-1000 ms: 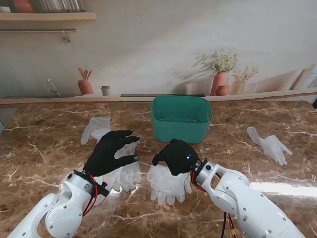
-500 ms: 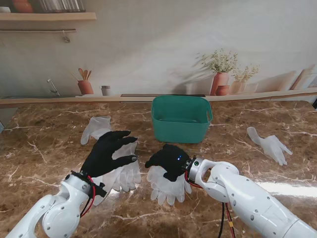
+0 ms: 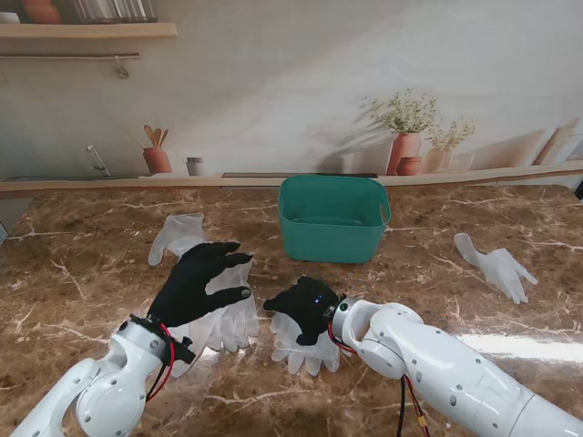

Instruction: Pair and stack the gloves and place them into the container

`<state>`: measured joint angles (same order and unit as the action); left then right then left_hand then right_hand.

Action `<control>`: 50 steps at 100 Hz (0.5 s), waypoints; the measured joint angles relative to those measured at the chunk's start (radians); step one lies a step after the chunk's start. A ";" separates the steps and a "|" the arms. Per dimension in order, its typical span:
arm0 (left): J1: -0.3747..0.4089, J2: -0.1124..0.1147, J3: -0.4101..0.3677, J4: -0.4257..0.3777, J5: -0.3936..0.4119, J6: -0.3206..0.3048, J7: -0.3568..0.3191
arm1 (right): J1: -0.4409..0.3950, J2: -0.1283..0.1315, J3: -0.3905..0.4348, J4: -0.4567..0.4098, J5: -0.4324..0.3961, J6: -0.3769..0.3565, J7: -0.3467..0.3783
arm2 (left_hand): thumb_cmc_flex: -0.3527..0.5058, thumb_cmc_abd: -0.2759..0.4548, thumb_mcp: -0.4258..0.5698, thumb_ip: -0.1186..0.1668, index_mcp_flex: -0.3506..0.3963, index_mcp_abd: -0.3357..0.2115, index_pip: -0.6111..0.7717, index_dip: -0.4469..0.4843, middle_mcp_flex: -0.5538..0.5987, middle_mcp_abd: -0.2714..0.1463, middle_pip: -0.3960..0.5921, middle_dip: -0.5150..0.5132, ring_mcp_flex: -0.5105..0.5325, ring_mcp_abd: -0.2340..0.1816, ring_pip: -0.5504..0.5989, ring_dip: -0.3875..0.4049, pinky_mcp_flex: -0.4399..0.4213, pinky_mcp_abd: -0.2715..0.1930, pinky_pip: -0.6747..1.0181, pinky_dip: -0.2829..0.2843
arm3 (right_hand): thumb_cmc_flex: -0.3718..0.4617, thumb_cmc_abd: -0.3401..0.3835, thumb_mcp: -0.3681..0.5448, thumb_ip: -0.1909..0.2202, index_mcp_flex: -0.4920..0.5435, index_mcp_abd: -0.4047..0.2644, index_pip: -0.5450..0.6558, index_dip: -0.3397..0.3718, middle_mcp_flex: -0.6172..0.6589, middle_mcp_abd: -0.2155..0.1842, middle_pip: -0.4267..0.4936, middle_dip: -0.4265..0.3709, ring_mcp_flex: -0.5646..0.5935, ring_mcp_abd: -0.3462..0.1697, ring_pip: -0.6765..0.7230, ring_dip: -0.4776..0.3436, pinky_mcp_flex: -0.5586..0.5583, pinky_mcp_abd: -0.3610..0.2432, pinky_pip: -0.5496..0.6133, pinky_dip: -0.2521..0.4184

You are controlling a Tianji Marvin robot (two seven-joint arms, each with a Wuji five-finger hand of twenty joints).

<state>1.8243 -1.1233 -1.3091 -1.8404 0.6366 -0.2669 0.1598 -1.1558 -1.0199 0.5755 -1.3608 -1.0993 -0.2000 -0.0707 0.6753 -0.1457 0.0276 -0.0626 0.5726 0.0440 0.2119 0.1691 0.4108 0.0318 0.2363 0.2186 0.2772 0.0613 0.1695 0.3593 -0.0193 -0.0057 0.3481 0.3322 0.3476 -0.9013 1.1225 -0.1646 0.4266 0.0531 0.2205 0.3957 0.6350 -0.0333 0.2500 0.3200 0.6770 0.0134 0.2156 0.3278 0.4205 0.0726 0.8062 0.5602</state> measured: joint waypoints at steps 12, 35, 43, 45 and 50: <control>0.001 0.000 -0.001 0.000 -0.002 0.000 0.000 | 0.016 -0.005 -0.034 0.011 -0.005 0.022 -0.025 | 0.000 0.000 0.000 0.000 0.000 0.000 0.001 0.000 0.000 0.000 0.000 0.000 0.000 0.000 0.000 0.000 0.000 0.000 0.000 0.000 | -0.001 -0.016 0.000 0.000 0.001 0.000 0.001 0.031 0.055 -0.057 0.175 0.187 0.062 -0.031 0.102 0.106 0.014 -0.003 0.025 0.025; 0.002 0.001 0.000 0.000 -0.007 0.001 -0.006 | 0.019 -0.012 -0.049 0.016 -0.030 0.073 -0.061 | 0.026 0.000 0.000 0.000 0.011 -0.001 0.012 0.000 0.000 0.000 0.000 0.000 0.000 0.000 -0.011 0.000 0.000 0.000 -0.011 0.000 | 0.019 -0.094 0.031 -0.007 0.284 -0.185 0.239 0.213 0.279 -0.147 0.475 0.620 0.103 -0.082 0.435 0.400 0.021 0.000 0.067 0.039; 0.002 0.001 -0.001 0.000 -0.008 0.001 -0.008 | 0.018 -0.013 -0.045 0.015 -0.031 0.070 -0.064 | 0.026 0.000 0.000 0.000 0.011 -0.001 0.012 0.001 0.000 0.000 0.000 0.000 0.000 0.000 -0.011 0.000 0.000 0.000 -0.012 0.000 | 0.102 -0.104 0.007 -0.147 0.455 -0.362 0.524 0.241 0.284 -0.148 0.463 0.654 0.094 -0.085 0.467 0.403 0.020 0.000 0.091 0.063; 0.001 0.001 -0.001 0.001 -0.008 0.001 -0.008 | 0.018 -0.013 -0.045 0.015 -0.033 0.070 -0.065 | 0.026 0.000 0.000 0.000 0.011 -0.001 0.012 0.001 0.000 0.000 0.000 0.000 0.000 0.000 -0.011 0.000 0.000 0.000 -0.012 0.000 | 0.120 -0.105 -0.001 -0.166 0.479 -0.393 0.580 0.229 0.283 -0.149 0.448 0.654 0.081 -0.092 0.462 0.403 0.020 -0.002 0.105 0.065; 0.001 0.001 -0.001 0.001 -0.009 0.000 -0.009 | 0.017 -0.013 -0.045 0.016 -0.040 0.069 -0.070 | 0.026 0.000 0.000 0.000 0.011 -0.001 0.012 0.001 0.000 0.000 0.000 0.000 0.000 0.000 -0.011 -0.001 0.000 0.000 -0.013 0.000 | 0.152 -0.111 -0.012 -0.173 0.514 -0.424 0.651 0.220 0.270 -0.149 0.389 0.631 0.072 -0.093 0.462 0.403 0.032 -0.006 0.142 0.088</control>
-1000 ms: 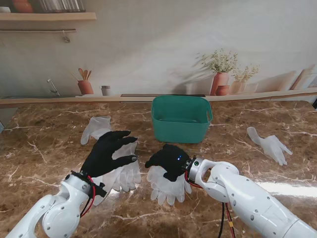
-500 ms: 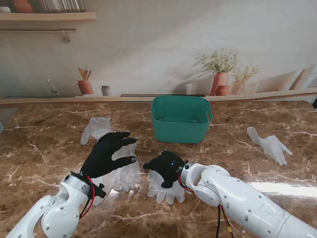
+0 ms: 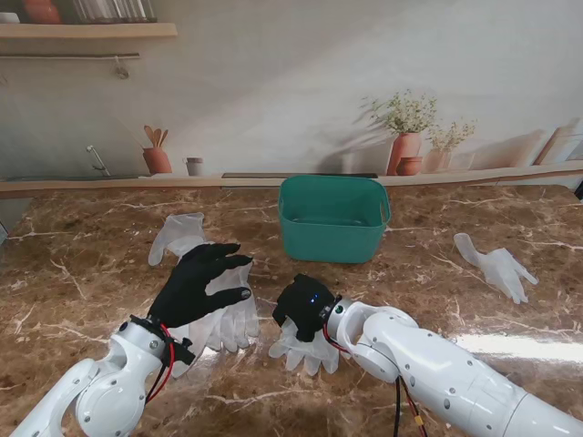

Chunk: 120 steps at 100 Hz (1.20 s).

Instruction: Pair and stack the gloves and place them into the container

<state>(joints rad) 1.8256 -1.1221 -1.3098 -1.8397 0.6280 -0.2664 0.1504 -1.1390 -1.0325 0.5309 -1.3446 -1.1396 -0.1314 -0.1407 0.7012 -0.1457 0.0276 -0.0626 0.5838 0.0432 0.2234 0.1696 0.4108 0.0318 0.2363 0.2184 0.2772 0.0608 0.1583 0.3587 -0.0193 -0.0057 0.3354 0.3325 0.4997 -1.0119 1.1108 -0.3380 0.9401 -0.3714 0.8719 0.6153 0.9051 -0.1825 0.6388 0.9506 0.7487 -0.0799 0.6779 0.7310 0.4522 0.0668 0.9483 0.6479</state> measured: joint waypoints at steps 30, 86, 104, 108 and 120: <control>-0.007 0.002 0.002 0.001 -0.005 -0.001 -0.011 | -0.053 -0.009 0.094 0.031 -0.004 -0.053 -0.168 | 0.000 0.000 0.000 0.000 0.000 0.000 0.000 0.003 0.000 0.000 0.000 0.000 0.000 0.000 0.000 -0.007 -0.002 0.000 -0.023 0.000 | 0.094 -0.040 0.003 -0.004 0.051 -0.017 0.038 0.049 0.367 0.025 -0.163 -0.252 0.403 0.001 0.024 -0.053 0.303 0.001 0.319 0.025; -0.031 0.004 0.025 0.015 -0.016 -0.002 -0.017 | -0.220 -0.005 0.275 0.076 -0.131 -0.013 -0.564 | 0.000 0.000 0.000 0.000 0.000 -0.001 0.000 0.003 0.000 0.000 -0.011 0.000 0.000 0.000 0.000 -0.009 -0.002 0.000 -0.051 0.009 | 0.114 0.010 0.012 -0.004 0.044 -0.021 0.040 0.117 0.342 0.012 -0.098 -0.138 0.359 -0.001 0.095 0.012 0.220 0.001 0.331 0.003; -0.034 0.004 0.032 0.021 -0.022 -0.004 -0.017 | -0.277 0.010 0.300 0.082 -0.143 0.008 -0.571 | 0.000 0.000 0.000 0.000 0.000 -0.001 0.000 0.003 0.000 0.000 -0.011 0.000 0.000 -0.011 0.000 -0.009 -0.002 0.000 -0.062 0.009 | 0.114 0.012 0.012 -0.004 0.043 -0.021 0.039 0.127 0.338 0.010 -0.097 -0.138 0.332 -0.001 0.082 0.012 0.201 -0.005 0.311 0.002; -0.036 0.004 0.035 0.023 -0.023 -0.006 -0.015 | -0.287 0.011 0.307 0.085 -0.144 0.010 -0.575 | 0.000 0.000 0.000 0.000 0.000 -0.001 0.000 0.003 0.000 0.000 -0.011 0.000 0.000 -0.011 0.000 -0.009 -0.002 0.000 -0.062 0.010 | 0.114 0.012 0.012 -0.004 0.043 -0.021 0.038 0.127 0.326 0.007 -0.097 -0.138 0.314 -0.002 0.069 0.012 0.189 -0.005 0.303 0.002; -0.039 0.003 0.038 0.027 -0.024 -0.009 -0.012 | -0.330 0.012 0.349 0.077 -0.156 0.015 -0.574 | 0.000 0.000 0.000 0.000 0.000 -0.001 0.000 0.003 0.000 0.000 -0.011 -0.001 0.000 -0.011 0.000 -0.009 -0.002 0.000 -0.062 0.010 | 0.093 0.013 0.012 -0.004 0.030 -0.021 0.037 0.127 0.188 0.003 -0.129 -0.161 0.170 -0.012 -0.045 -0.054 0.100 -0.007 0.233 -0.004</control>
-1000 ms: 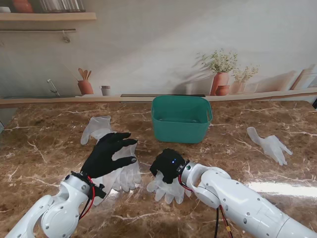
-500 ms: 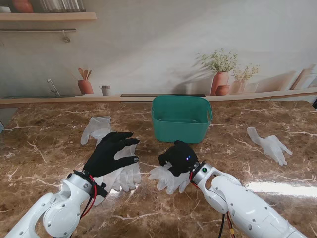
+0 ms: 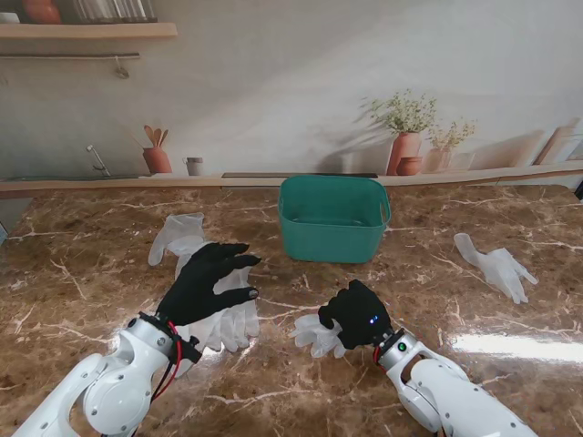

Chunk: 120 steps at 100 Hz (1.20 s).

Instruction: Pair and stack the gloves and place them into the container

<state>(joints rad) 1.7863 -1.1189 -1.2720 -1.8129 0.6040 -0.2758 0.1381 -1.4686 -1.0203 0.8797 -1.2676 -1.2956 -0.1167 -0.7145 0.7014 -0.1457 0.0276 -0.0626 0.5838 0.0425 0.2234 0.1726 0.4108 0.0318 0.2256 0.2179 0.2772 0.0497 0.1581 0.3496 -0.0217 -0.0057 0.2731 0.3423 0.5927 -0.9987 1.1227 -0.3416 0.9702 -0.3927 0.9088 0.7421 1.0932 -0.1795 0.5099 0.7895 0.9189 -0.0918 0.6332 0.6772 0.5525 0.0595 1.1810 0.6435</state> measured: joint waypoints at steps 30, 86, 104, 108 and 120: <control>0.001 -0.001 -0.002 0.002 0.000 -0.002 0.005 | -0.092 0.010 0.099 -0.088 0.005 -0.092 0.182 | 0.000 0.000 0.000 0.000 0.000 0.000 0.000 0.000 0.000 0.000 0.000 0.000 0.000 -0.001 0.000 0.000 0.000 0.000 -0.002 0.004 | -0.259 0.121 -0.041 0.117 -0.055 0.064 -0.218 0.003 -0.474 0.099 -0.296 -0.438 -0.425 0.057 -0.410 -0.328 -0.229 -0.006 -0.368 -0.021; 0.001 -0.001 -0.007 0.003 -0.001 -0.012 -0.002 | 0.001 0.016 0.010 -0.078 0.082 -0.114 0.290 | 0.000 0.001 0.000 0.000 0.000 0.000 0.000 0.000 0.000 0.000 0.000 -0.009 0.000 -0.001 0.000 0.000 0.000 0.000 -0.024 0.011 | -0.080 0.008 0.092 0.026 -0.088 0.105 -0.171 0.091 0.019 0.061 -0.115 -0.199 0.228 0.065 -0.132 -0.147 0.271 -0.011 0.000 -0.132; 0.002 -0.001 -0.007 0.003 -0.002 -0.011 -0.006 | 0.019 0.003 -0.019 -0.034 0.102 -0.108 0.215 | 0.001 0.010 0.000 0.000 0.000 0.000 0.000 0.000 0.000 0.000 0.000 -0.010 0.000 -0.001 0.000 -0.001 0.000 0.000 -0.024 0.012 | 0.063 0.032 0.084 0.027 0.014 0.092 -0.105 -0.002 0.142 0.058 -0.101 -0.149 0.301 0.056 0.047 -0.147 0.362 -0.015 0.100 -0.132; 0.002 -0.001 -0.007 0.003 -0.002 -0.011 -0.006 | 0.017 -0.001 -0.015 -0.031 0.105 -0.110 0.207 | 0.001 0.010 0.000 0.000 0.000 0.000 0.000 0.000 0.000 0.000 0.000 -0.010 0.000 -0.001 0.000 -0.001 0.000 0.000 -0.024 0.012 | 0.083 0.032 0.063 0.027 0.028 0.092 -0.105 -0.010 0.151 0.058 -0.097 -0.149 0.301 0.056 0.059 -0.147 0.365 -0.015 0.102 -0.132; 0.002 0.000 -0.007 0.003 -0.002 -0.011 -0.007 | -0.012 -0.013 0.035 -0.045 0.096 -0.123 0.201 | 0.001 0.010 0.000 0.000 0.000 0.000 0.000 0.000 0.000 0.000 0.000 -0.010 0.000 -0.001 0.000 -0.001 0.000 0.000 -0.025 0.012 | 0.149 0.009 0.026 0.030 0.052 0.092 -0.089 -0.012 0.165 0.064 -0.090 -0.148 0.312 0.064 0.079 -0.147 0.378 -0.012 0.113 -0.132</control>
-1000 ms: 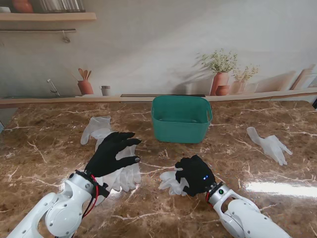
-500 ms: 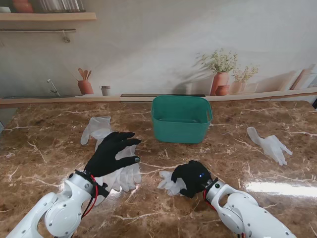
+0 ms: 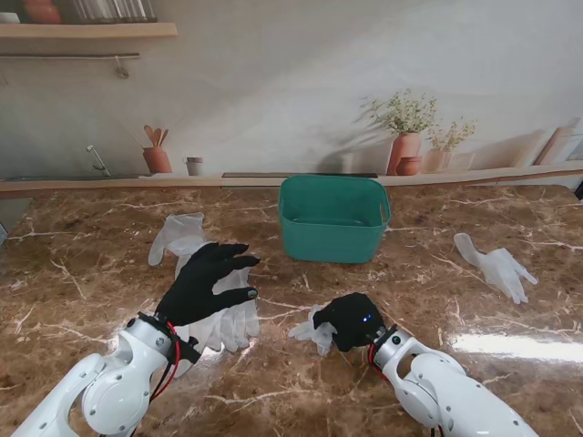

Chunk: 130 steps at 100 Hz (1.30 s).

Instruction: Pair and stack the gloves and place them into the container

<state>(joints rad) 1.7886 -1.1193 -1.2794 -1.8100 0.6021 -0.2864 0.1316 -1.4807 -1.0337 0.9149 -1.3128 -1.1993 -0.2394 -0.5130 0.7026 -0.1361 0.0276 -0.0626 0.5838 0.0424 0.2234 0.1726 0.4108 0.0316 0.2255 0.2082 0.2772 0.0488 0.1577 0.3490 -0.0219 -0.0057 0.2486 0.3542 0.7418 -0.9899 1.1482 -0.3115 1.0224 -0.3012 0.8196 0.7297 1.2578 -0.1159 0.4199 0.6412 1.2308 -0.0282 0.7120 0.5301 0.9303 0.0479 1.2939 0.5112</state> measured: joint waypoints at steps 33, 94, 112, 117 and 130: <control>0.000 0.000 0.002 0.000 -0.003 0.002 0.000 | -0.067 -0.013 0.175 -0.199 -0.028 -0.034 0.024 | 0.000 0.000 0.000 0.000 0.000 0.000 0.000 0.000 0.000 0.000 0.000 0.000 0.000 0.000 -0.010 0.000 0.000 0.000 -0.012 0.001 | 0.012 -0.005 -0.004 0.001 -0.001 -0.003 0.019 -0.014 0.005 0.001 0.007 0.000 0.000 0.001 0.011 0.000 0.008 0.001 0.000 0.000; -0.008 0.002 -0.001 0.004 -0.011 0.004 -0.029 | 0.238 -0.032 0.186 -0.173 0.034 0.016 0.119 | 0.000 0.000 0.000 0.000 0.000 0.000 0.000 0.000 0.000 0.000 0.000 0.000 0.000 0.000 -0.010 0.000 0.000 0.000 -0.024 0.011 | 0.012 -0.007 -0.004 0.001 -0.001 -0.023 0.031 -0.036 0.011 0.001 0.007 0.000 0.000 0.001 0.015 0.000 0.013 0.001 0.001 0.000; -0.008 0.004 -0.010 0.002 -0.010 0.006 -0.037 | 0.362 -0.035 0.108 -0.053 0.063 0.030 0.134 | 0.000 0.000 0.000 0.000 0.000 0.000 0.000 0.000 0.000 0.000 0.000 0.000 0.000 0.000 -0.010 0.000 -0.001 0.000 -0.024 0.013 | 0.012 0.003 -0.010 0.001 -0.001 -0.024 0.053 -0.081 0.011 0.001 0.007 0.000 0.000 0.000 0.010 0.000 0.010 0.000 0.001 -0.001; -0.008 0.004 -0.011 0.002 -0.009 0.008 -0.038 | 0.396 -0.036 0.079 -0.016 0.073 0.034 0.134 | 0.000 0.000 0.000 0.000 0.000 0.000 0.000 0.000 0.000 0.000 0.000 0.000 0.000 0.000 -0.010 -0.001 -0.001 0.000 -0.024 0.013 | 0.012 0.004 -0.013 0.001 -0.002 -0.025 0.056 -0.090 0.011 0.001 0.007 0.000 0.000 -0.001 0.003 0.000 0.009 0.000 0.001 -0.003; -0.009 0.005 -0.013 0.002 -0.010 0.013 -0.041 | 0.476 -0.044 0.011 0.082 0.112 0.046 0.133 | 0.000 0.000 0.000 0.000 0.000 0.000 0.000 0.000 0.000 0.000 0.000 0.000 0.000 -0.001 -0.010 -0.001 -0.001 0.000 -0.035 0.013 | 0.011 0.010 -0.015 0.002 -0.002 -0.026 0.058 -0.094 0.011 0.000 0.007 0.000 0.000 -0.005 0.000 0.000 0.008 -0.004 0.001 -0.011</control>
<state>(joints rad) 1.7798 -1.1139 -1.2928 -1.8076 0.5925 -0.2732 0.0901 -1.0051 -1.0780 0.9260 -1.2303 -1.0874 -0.1934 -0.3802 0.7026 -0.1361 0.0276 -0.0626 0.5838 0.0423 0.2234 0.1726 0.4108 0.0315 0.2255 0.2081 0.2772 0.0483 0.1473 0.3485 -0.0225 -0.0057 0.2138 0.3673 0.7529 -0.9797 1.1336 -0.3098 1.0200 -0.3271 0.8778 0.6356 1.2684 -0.1156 0.4268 0.6412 1.2308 -0.0332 0.7117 0.5301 0.9386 0.0440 1.2951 0.5004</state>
